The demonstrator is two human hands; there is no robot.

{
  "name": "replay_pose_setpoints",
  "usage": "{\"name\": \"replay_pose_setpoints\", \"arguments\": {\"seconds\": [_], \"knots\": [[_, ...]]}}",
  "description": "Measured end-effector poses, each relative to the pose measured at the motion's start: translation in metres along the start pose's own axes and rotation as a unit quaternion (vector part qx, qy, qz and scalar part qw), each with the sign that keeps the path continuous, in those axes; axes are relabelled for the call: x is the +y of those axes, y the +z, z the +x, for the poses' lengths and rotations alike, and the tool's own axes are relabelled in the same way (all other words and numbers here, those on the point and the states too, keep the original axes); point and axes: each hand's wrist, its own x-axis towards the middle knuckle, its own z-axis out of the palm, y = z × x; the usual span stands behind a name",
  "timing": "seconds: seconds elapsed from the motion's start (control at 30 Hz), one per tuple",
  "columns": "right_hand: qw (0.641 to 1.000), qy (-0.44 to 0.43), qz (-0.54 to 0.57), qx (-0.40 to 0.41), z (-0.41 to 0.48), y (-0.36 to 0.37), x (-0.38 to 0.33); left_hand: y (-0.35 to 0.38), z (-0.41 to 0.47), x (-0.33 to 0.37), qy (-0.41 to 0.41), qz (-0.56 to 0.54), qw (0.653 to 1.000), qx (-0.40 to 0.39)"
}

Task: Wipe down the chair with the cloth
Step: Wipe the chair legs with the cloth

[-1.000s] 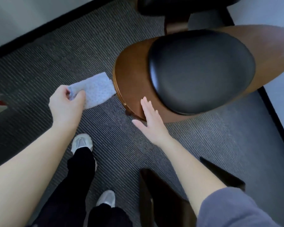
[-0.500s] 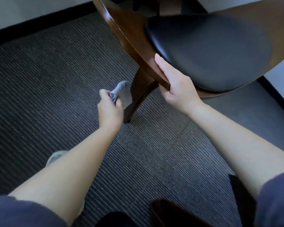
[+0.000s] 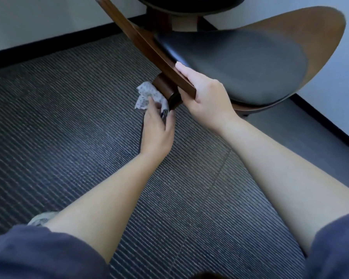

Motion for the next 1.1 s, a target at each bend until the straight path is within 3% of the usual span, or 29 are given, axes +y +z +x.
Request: {"name": "replay_pose_setpoints", "arguments": {"seconds": [0.17, 0.5, 0.87, 1.0, 1.1], "knots": [[1.000, 0.002, 0.001, 0.014, -0.001, 0.002, 0.000, -0.010, 0.021, -0.010, 0.133, 0.091, 0.986, -0.034], [1.000, 0.002, 0.019, 0.017, 0.000, 0.003, 0.002, -0.006, 0.036, -0.013, 0.071, 0.020, 0.997, -0.011], [1.000, 0.001, 0.015, 0.020, 0.002, 0.005, 0.006, -0.006, 0.069, -0.021, 0.247, 0.140, 0.955, -0.089], [1.000, 0.001, 0.015, 0.024, 0.002, 0.005, 0.004, -0.005, 0.059, -0.028, 0.210, 0.122, 0.968, -0.059], [0.999, 0.002, 0.019, 0.027, 0.001, 0.004, 0.004, -0.006, 0.041, -0.035, 0.136, 0.103, 0.984, -0.042]]}}
